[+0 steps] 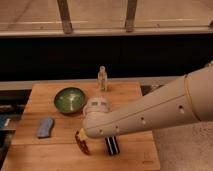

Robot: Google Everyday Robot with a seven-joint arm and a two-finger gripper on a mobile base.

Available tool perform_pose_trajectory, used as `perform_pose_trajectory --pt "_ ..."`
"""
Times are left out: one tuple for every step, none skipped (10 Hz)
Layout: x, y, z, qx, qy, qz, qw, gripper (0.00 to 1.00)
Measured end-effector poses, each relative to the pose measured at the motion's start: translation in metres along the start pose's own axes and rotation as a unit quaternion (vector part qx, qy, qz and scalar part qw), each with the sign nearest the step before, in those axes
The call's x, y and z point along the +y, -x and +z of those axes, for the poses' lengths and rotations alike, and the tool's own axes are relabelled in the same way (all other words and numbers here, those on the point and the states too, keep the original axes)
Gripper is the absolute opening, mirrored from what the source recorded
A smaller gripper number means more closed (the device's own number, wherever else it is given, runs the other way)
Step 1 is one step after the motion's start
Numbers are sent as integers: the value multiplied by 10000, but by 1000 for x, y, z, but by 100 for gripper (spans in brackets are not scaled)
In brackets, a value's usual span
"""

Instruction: Place the pepper in the ceramic cup

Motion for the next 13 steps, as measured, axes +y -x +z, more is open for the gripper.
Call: perform_pose_trajectory --pt "9 0 6 41 52 -79 9999 80" --pt "18 -2 17 89 141 -154 9997 80" --pt "22 -2 24 112 216 -167 9996 80" --pt "24 -3 35 144 310 -168 9993 80" --pt "28 -2 44 168 388 -199 9989 80" --pt "33 3 51 185 459 -241 9985 80" --pt "37 7 56 216 505 -288 9981 80" --pt "44 11 63 267 573 -366 9973 80" --pt "45 14 69 297 612 -381 9970 80" --pt "46 15 74 324 637 -373 9967 80" --pt "48 16 79 346 668 -374 9965 80" --pt "50 17 87 384 693 -381 9961 80" --pt "52 18 92 426 685 -390 9960 80"
